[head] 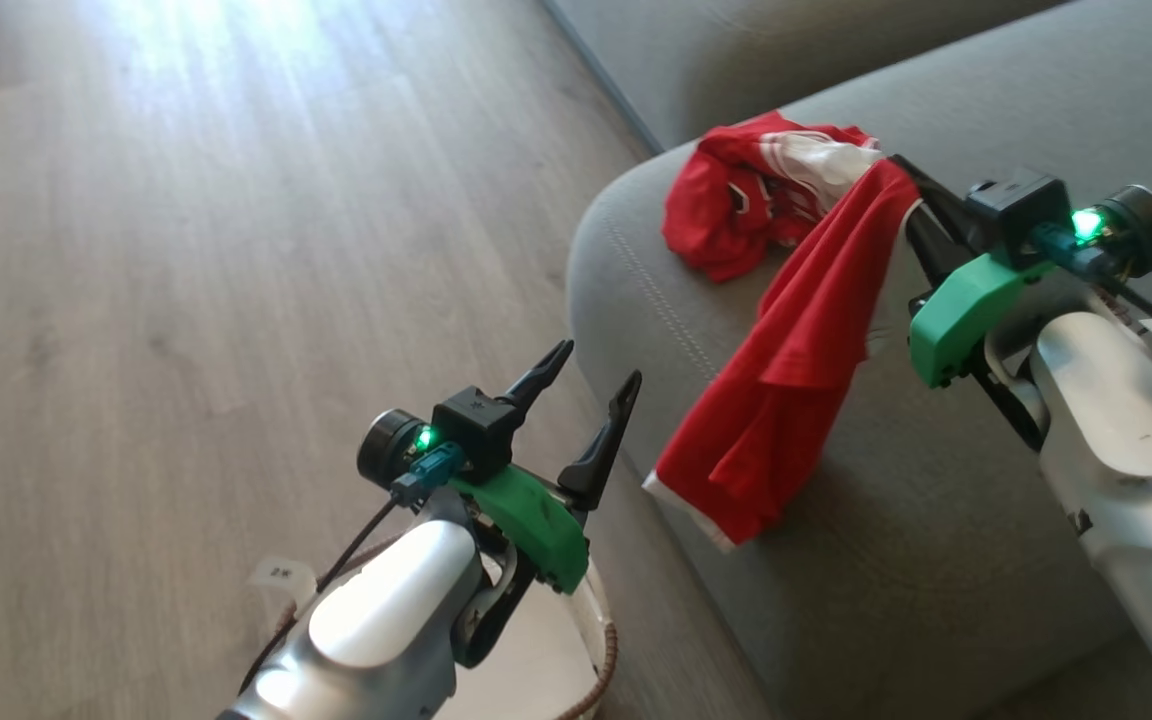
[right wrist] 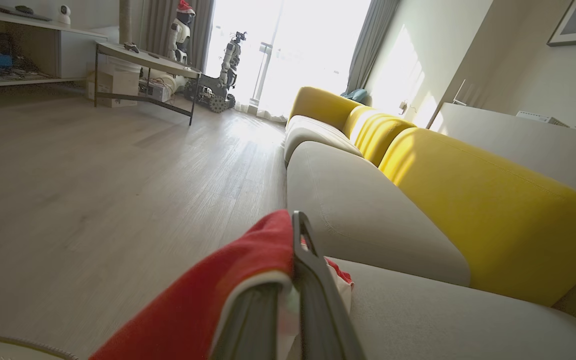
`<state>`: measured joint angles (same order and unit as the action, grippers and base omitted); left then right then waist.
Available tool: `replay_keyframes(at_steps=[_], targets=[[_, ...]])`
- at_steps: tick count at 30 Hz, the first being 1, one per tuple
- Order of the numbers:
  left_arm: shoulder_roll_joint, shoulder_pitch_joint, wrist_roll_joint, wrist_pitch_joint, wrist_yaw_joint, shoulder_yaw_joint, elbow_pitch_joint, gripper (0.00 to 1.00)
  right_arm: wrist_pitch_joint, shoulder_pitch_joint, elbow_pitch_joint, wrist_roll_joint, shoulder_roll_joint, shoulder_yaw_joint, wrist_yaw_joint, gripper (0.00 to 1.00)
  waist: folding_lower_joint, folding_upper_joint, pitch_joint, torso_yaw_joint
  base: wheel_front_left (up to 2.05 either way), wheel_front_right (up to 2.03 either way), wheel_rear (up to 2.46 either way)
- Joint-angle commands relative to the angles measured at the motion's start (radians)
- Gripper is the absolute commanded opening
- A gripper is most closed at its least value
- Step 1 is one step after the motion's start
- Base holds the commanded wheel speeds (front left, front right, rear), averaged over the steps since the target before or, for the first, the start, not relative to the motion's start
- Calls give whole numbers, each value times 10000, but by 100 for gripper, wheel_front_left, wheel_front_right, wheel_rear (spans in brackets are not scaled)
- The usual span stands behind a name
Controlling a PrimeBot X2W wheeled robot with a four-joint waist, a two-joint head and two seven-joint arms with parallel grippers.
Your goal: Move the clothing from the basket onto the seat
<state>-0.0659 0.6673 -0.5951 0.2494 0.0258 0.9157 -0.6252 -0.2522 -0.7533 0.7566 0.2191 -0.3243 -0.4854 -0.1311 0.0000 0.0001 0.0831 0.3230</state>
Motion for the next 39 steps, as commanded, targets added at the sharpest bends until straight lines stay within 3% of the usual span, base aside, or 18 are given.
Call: replay_keyframes(at_steps=[1, 10, 18, 26, 33, 39], targets=[[-86, 290, 93, 123, -25, -415, 309, 100, -67, -575, -246, 151, 17, 96, 4, 0, 0, -1, -161, 307, 0, 0, 0], [21, 284, 392, 123, -112, -473, 398, 100, -37, -692, -130, 243, 1, 197, 4, 0, 0, -1, -586, 946, 0, 0, 0], [88, 351, 595, 123, -199, -405, 542, 100, 255, -1385, 69, 441, 61, 240, 4, 0, 0, -1, -1029, 939, 0, 0, 0], [125, 481, 759, 124, -297, -153, 783, 100, 973, -3338, 607, 956, -390, 388, 4, 0, 0, -1, -1701, 380, 0, 0, 0], [143, 915, 975, 118, -262, 134, 1023, 100, 1899, -5556, 1589, 1647, -972, 1162, 4, 0, 0, -1, -2742, -425, 0, 0, 0], [148, 1420, 1215, 98, -202, 337, 1189, 100, 2133, -7221, 2707, 1335, -1632, 2174, 4, 0, 0, -1, -3747, -1121, 0, 0, 0]])
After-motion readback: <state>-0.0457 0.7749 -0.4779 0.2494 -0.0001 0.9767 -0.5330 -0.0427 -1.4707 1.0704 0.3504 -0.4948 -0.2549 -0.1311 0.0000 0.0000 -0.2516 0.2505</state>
